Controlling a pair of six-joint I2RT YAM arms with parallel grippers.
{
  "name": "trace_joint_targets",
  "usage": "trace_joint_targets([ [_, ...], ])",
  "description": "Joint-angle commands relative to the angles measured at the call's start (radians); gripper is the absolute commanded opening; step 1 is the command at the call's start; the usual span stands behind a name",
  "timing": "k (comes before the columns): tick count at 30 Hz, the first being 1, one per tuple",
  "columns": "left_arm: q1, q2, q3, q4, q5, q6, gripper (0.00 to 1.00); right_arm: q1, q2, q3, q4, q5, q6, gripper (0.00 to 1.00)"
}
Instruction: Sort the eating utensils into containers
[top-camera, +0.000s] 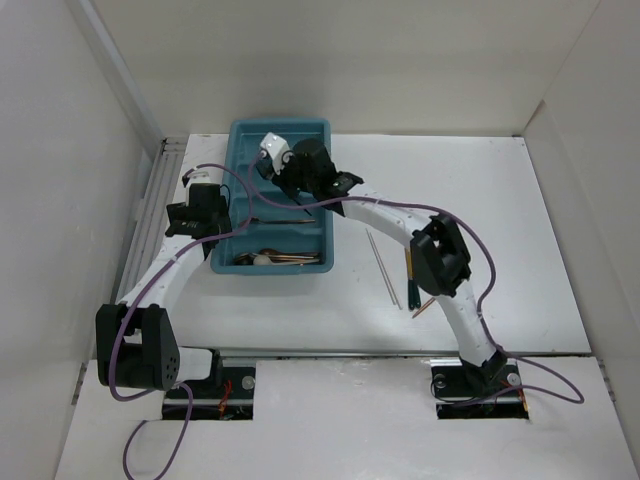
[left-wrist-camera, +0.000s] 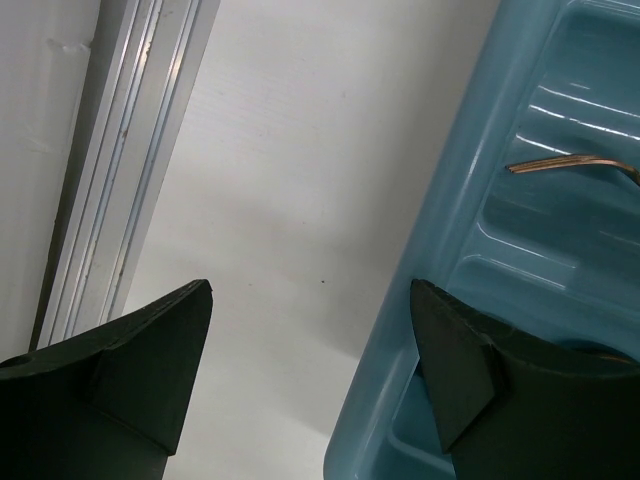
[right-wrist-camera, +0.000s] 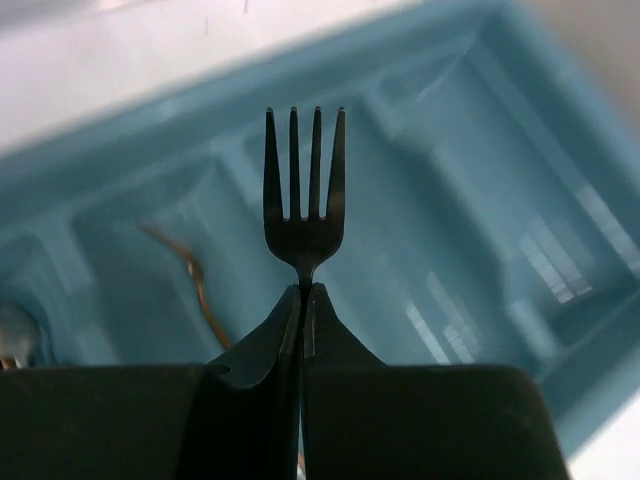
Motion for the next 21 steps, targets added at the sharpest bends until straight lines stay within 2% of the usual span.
trace_joint_targets([
  [1,0.003,-0.013,-0.014,0.009,-0.015,0.005,0.78,0.024,-0.033,-0.022,0.043,-0.032,-0.032,0.0],
  [2,0.003,-0.013,-0.014,0.009,-0.024,0.005,0.78,0.024,-0.044,-0.042,0.043,-0.032,-0.044,0.0],
  [4,0.003,-0.013,-0.014,0.009,-0.024,0.005,0.78,0.024,-0.083,-0.099,0.043,-0.055,-0.06,0.11],
  [5,0.003,-0.013,-0.014,0.009,-0.015,0.005,0.78,0.024,-0.096,-0.111,0.043,-0.065,-0.069,0.24],
  [6,0.003,-0.013,-0.014,0.009,-0.015,0.005,0.78,0.024,-0.111,-0.138,0.043,-0.065,-0.069,0.46],
  [10,0.003,-0.013,-0.014,0.009,-0.015,0.005,0.78,0.024,-0.223,-0.201,0.034,0.009,-0.069,0.61],
  [12,0.003,-0.013,-0.014,0.009,-0.015,0.005,0.78,0.024,-0.327,-0.241,0.034,0.064,-0.069,0.65],
  [13,0.003,-0.013,-0.014,0.009,-0.015,0.005,0.78,0.024,-0.369,-0.296,0.025,0.157,-0.069,0.7],
  [16,0.003,-0.013,-0.014,0.009,-0.015,0.005,0.78,-0.029,-0.524,-0.375,-0.036,0.324,0.041,0.73],
  [17,0.003,-0.013,-0.014,0.018,-0.015,0.005,0.78,-0.108,-0.553,-0.404,-0.147,0.325,0.087,0.73],
  [19,0.003,-0.013,-0.014,0.018,-0.006,0.005,0.78,-0.224,-0.604,-0.427,-0.289,0.316,0.218,0.67],
  [20,0.003,-0.013,-0.014,0.018,-0.005,0.005,0.78,-0.347,-0.604,-0.463,-0.426,0.285,0.241,0.56],
  [21,0.003,-0.004,-0.014,0.018,-0.005,0.005,0.78,-0.406,-0.614,-0.487,-0.49,0.285,0.262,0.51],
])
